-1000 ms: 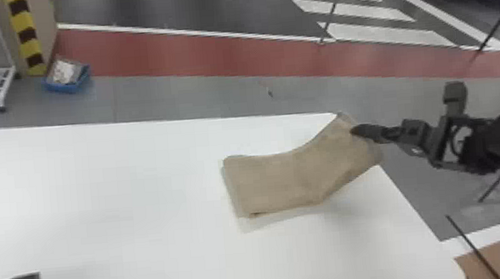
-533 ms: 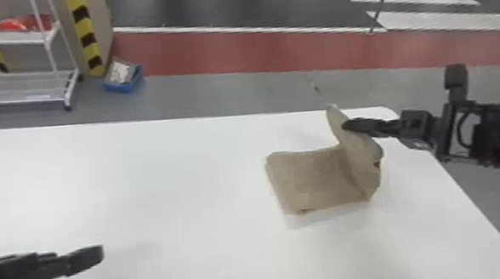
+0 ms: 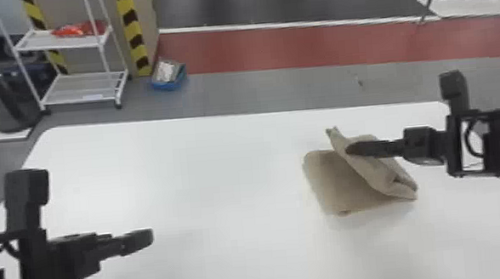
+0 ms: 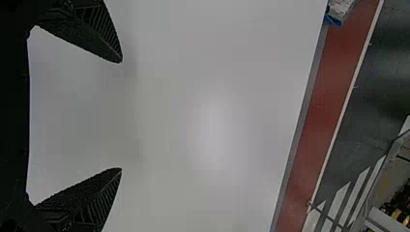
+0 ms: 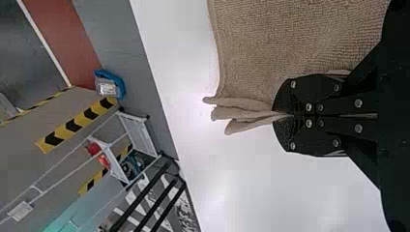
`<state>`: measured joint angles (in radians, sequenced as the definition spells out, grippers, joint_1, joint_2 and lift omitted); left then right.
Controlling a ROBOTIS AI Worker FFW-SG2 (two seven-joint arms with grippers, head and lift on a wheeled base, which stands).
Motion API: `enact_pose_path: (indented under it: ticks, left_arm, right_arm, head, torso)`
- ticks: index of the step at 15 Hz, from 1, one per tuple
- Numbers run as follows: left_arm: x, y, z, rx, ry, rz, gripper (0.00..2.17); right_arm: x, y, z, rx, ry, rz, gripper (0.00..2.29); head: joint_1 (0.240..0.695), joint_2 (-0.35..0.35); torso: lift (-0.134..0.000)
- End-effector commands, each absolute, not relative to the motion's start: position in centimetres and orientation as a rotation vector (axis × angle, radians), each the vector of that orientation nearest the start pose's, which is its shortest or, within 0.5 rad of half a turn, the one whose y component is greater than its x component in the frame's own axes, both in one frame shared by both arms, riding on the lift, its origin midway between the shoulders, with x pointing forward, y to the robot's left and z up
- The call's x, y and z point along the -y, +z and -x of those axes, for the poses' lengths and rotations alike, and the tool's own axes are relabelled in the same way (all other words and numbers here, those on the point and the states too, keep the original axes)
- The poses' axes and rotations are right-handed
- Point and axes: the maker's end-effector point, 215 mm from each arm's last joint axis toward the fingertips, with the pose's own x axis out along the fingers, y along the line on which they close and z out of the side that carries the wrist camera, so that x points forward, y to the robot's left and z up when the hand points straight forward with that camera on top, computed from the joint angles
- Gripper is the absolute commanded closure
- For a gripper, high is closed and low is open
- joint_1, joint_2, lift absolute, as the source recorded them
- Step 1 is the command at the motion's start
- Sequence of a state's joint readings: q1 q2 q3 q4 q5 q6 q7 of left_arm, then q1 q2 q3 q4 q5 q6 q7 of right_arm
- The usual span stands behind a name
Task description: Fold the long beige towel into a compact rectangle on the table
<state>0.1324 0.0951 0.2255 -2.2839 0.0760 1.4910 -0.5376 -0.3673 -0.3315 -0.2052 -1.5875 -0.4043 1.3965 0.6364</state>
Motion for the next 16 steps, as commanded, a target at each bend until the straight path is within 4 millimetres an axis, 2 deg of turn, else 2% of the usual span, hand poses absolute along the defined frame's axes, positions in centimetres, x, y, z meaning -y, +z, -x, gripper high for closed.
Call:
enact_pose_path:
  ticks: [1, 5, 9, 10, 12, 13, 15, 16]
  left_arm:
    - [-23.5, -41.1, -41.6, -0.858, -0.317, 0.261, 0.08]
    - [-23.7, -41.3, -41.4, -0.862, -0.314, 0.267, 0.08]
    - [-23.7, -41.4, -41.5, -0.859, -0.317, 0.270, 0.08]
    - [-23.8, -41.3, -41.5, -0.856, -0.315, 0.270, 0.08]
    - [-23.8, -41.4, -41.5, -0.857, -0.313, 0.271, 0.08]
    - [-23.9, -41.4, -41.7, -0.851, -0.314, 0.269, 0.08]
    - [-23.9, -41.5, -41.6, -0.854, -0.313, 0.270, 0.08]
    - [-23.9, -41.5, -41.6, -0.854, -0.313, 0.270, 0.08]
  right_arm:
    - [23.8, -37.7, -55.0, -0.849, 0.544, -0.464, 1.39]
    - [21.3, -39.2, -54.1, -0.895, 0.576, -0.438, 1.37]
    - [19.4, -41.2, -51.8, -0.955, 0.613, -0.402, 1.37]
    - [19.0, -41.6, -51.2, -0.968, 0.621, -0.393, 1.13]
    - [18.3, -42.1, -50.3, -0.973, 0.635, -0.387, 0.31]
    - [18.0, -42.1, -49.8, -0.969, 0.647, -0.389, 0.06]
    - [16.2, -40.7, -49.3, -0.929, 0.731, -0.456, 0.05]
    - [16.0, -39.7, -49.7, -0.895, 0.748, -0.478, 0.05]
  head:
    - [0.695, -0.039]
    - [0.695, 0.008]
    - [0.695, 0.033]
    - [0.695, 0.043]
    - [0.695, 0.052]
    - [0.695, 0.057]
    - [0.695, 0.072]
    - [0.695, 0.080]
  torso:
    - [-0.124]
    - [-0.124]
    - [-0.124]
    - [-0.124]
    - [-0.124]
    - [-0.124]
    - [-0.124]
    - [-0.124]
